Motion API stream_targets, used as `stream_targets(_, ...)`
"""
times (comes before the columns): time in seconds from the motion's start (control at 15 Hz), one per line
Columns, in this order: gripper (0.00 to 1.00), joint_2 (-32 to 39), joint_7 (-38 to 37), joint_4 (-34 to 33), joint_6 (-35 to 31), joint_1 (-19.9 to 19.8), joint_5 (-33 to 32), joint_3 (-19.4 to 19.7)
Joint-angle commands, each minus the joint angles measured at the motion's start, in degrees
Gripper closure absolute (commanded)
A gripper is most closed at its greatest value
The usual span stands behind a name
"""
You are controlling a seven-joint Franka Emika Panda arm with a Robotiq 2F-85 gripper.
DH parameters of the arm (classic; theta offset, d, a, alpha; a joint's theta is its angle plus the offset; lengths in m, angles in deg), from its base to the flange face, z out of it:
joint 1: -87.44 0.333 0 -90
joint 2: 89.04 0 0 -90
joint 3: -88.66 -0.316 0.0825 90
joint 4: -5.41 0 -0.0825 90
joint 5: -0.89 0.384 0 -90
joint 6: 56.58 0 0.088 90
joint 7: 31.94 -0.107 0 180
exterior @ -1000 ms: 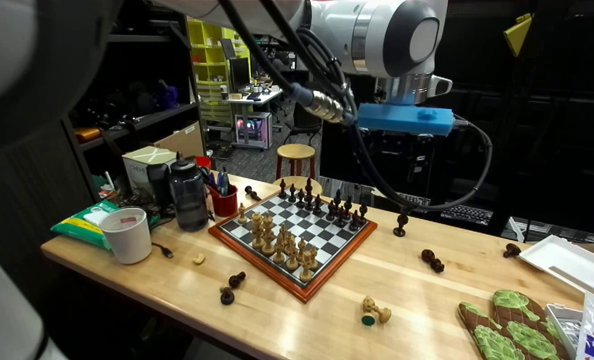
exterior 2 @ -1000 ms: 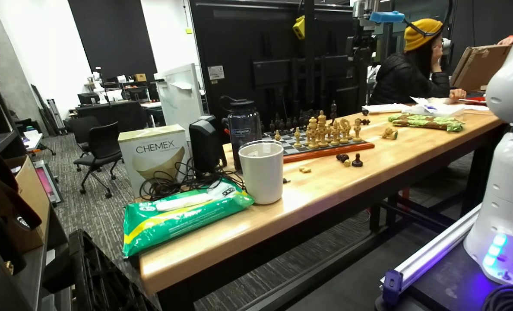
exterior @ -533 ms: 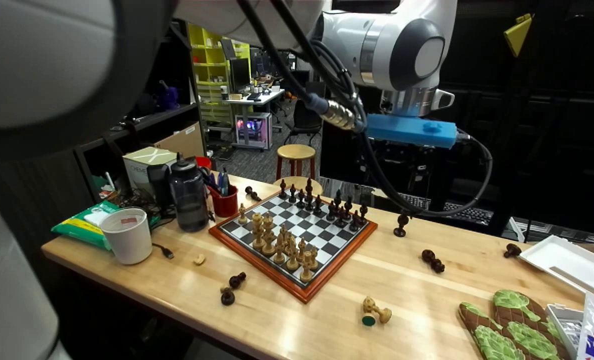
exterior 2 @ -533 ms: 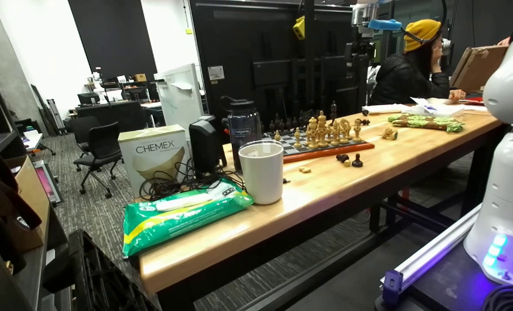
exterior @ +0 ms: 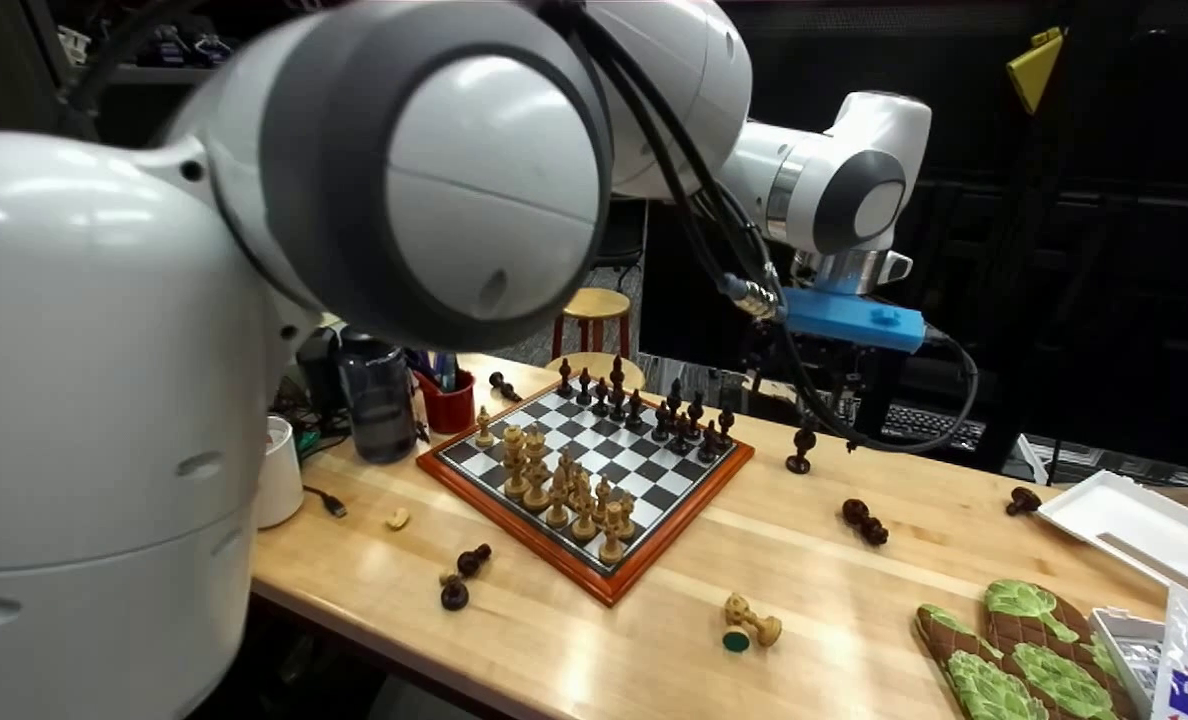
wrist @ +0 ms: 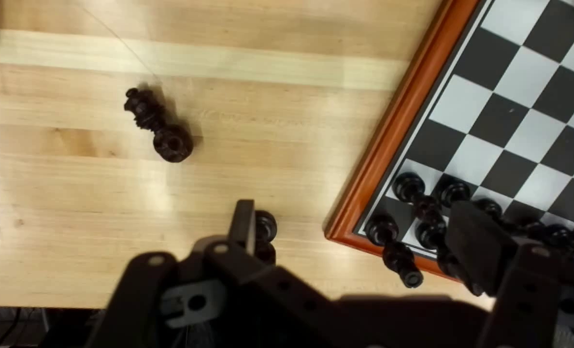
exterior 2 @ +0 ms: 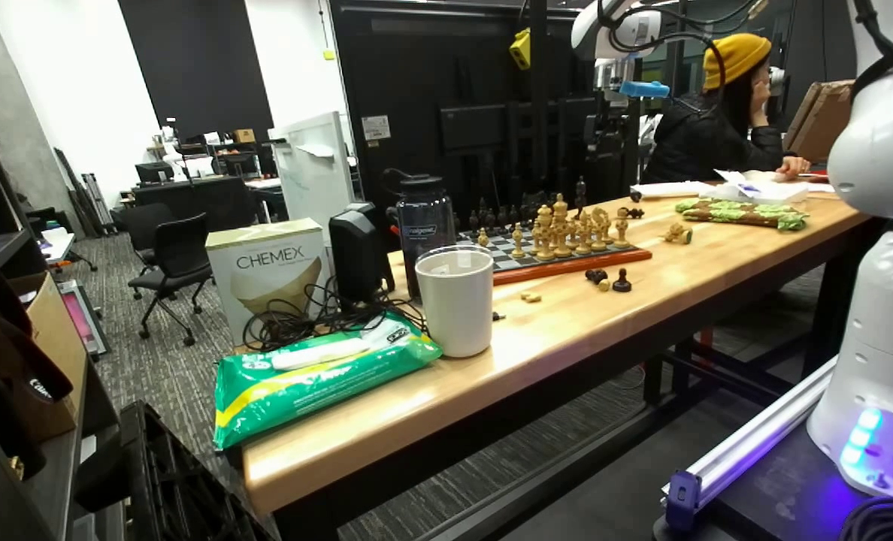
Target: Pick up one black piece from the table and put it on the chess board
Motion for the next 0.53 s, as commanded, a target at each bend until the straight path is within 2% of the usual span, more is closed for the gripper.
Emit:
stream_targets(0.0, 0.0, 6.42, -0.36, -10.65, 3.57, -3.37, -0.53, -2.56)
stream_targets(0.47, 0.0, 14.57, 0.23, -24.63, 8.46, -6.89, -0.12, -6.28)
